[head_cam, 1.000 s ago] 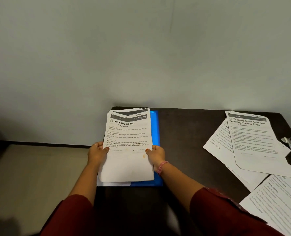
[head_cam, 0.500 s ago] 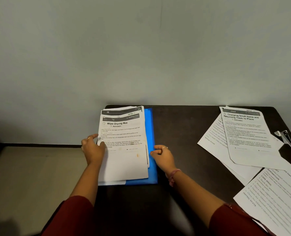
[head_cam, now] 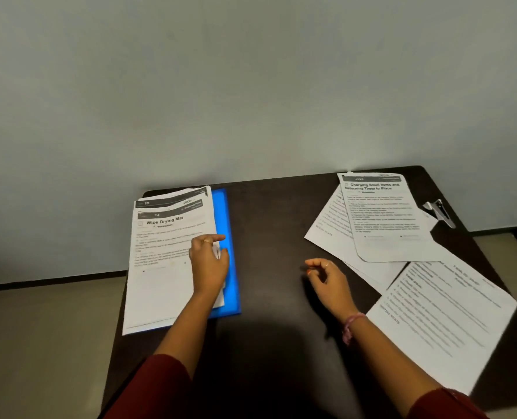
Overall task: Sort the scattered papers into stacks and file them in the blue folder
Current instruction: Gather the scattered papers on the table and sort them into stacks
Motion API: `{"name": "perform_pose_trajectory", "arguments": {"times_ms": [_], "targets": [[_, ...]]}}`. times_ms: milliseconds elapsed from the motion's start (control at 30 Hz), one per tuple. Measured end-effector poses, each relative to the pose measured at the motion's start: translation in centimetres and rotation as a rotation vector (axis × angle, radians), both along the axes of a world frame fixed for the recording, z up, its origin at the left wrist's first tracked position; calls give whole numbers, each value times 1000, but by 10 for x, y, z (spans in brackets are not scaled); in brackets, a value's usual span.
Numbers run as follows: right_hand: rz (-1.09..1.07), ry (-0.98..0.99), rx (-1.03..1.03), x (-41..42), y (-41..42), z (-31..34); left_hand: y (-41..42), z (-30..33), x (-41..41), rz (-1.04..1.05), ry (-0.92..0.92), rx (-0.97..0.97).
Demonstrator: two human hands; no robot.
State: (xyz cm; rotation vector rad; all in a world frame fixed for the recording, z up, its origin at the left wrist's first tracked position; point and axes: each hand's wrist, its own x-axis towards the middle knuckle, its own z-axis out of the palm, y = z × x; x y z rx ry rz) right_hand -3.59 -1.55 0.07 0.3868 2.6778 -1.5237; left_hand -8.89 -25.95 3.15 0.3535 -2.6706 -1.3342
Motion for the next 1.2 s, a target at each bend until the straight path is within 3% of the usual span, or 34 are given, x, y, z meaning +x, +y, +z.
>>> {"name": "perform_pose_trajectory", "arguments": {"times_ms": [267, 433, 700, 967, 1200], "targets": [[-183, 33, 141, 42, 105, -10, 95, -3, 23, -209, -61, -48], [-243, -74, 308, 64, 165, -23, 153, -7, 38, -319, -172, -43], [18, -258, 564, 78, 232, -43, 242, -20, 43, -513, -441, -195], [240, -140, 589, 68, 253, -52, 298, -39, 27, -761, -558, -559], [383, -86, 560, 57, 263, -53, 316, -52, 7, -755, -563, -688]]}}
